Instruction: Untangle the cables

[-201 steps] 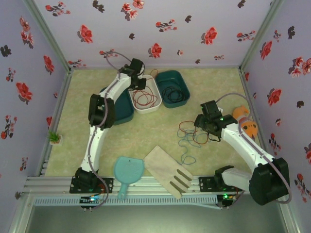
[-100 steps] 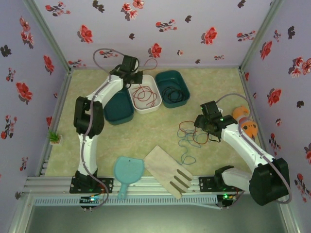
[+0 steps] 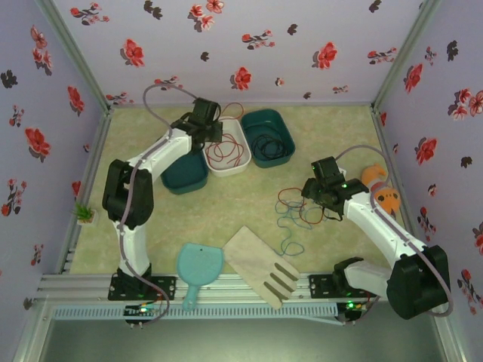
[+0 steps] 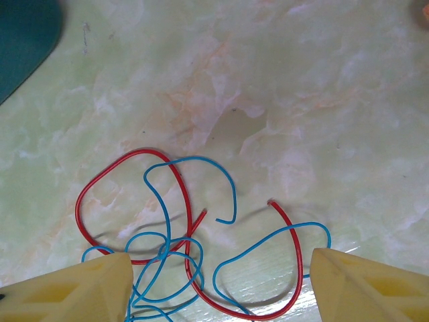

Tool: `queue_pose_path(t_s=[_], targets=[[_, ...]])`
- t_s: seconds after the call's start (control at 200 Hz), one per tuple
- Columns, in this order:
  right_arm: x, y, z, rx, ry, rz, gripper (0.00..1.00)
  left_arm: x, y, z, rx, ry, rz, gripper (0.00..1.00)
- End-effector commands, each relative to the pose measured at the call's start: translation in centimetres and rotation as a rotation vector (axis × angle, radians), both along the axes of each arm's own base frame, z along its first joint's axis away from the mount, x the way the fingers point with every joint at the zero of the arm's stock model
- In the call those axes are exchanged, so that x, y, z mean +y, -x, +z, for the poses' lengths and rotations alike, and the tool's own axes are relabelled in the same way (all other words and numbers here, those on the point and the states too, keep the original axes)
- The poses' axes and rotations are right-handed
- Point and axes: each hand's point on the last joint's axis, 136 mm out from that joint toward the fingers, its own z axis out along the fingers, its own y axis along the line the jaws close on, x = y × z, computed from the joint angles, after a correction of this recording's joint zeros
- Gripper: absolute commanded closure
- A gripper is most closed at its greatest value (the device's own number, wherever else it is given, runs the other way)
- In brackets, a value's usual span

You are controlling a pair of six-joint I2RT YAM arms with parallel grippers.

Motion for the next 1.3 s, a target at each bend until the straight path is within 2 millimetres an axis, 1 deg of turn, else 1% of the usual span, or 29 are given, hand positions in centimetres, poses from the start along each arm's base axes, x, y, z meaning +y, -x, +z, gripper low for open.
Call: queue_pose_path(t_s=[0.0, 0.07, 0.245, 0.295, 0.39, 0.57, 0.71, 0.84, 1.025, 1.11, 1.195, 1.295], targets=[[0.0, -0.3, 0.2, -0.012, -0.007, -0.003, 0.29, 1.0, 1.5, 0.1, 0.022, -0.035, 0.064, 1.0], [0.0, -0.2, 0.1, -0.011, -0.008, -0.004, 0.29, 1.3, 2.1, -0.9, 0.056, -0.058, 0.082, 1.0], [-0.2, 0.1, 0.1, -0.011, -0.006, -0.01, 0.29, 2.1, 3.5, -2.3, 0.127, -0.11, 0.12, 1.0], [-0.3, 0.2, 0.1, -0.014, -0.003, -0.012, 0.29, 1.9, 3.9, -2.7, 0.139, -0.12, 0.113, 1.0], [-0.4, 0.3, 0.2, -0.02, -0.001, -0.017, 0.29, 1.7, 4.3, -4.0, 0.18, -0.156, 0.1, 1.0], [-0.5, 0.5, 0.1, -0.016, -0.001, -0.022, 0.29, 1.5, 4.4, -6.7, 0.261, -0.233, 0.091, 1.0], [-0.7, 0.7, 0.1, -0.021, -0.003, -0.027, 0.29, 1.2, 4.2, -8.1, 0.304, -0.294, 0.066, 1.0], [-0.8, 0.8, 0.2, -0.025, -0.002, -0.029, 0.29, 0.5, 3.7, -8.9, 0.309, -0.328, 0.048, 1.0], [-0.8, 0.9, 0.2, -0.021, 0.003, -0.022, 0.29, 0.1, 2.8, -9.4, 0.316, -0.348, 0.04, 1.0], [-0.9, 1.0, 0.3, -0.015, 0.009, -0.018, 0.29, 0.0, 2.6, -8.8, 0.308, -0.349, 0.041, 1.0], [-1.2, 1.1, 0.4, -0.014, 0.023, -0.024, 0.29, 0.1, 2.6, -7.6, 0.286, -0.338, 0.044, 0.89], [-1.6, 1.1, 0.6, -0.017, 0.041, -0.036, 0.29, -0.1, 2.5, -5.7, 0.252, -0.314, 0.045, 0.74]])
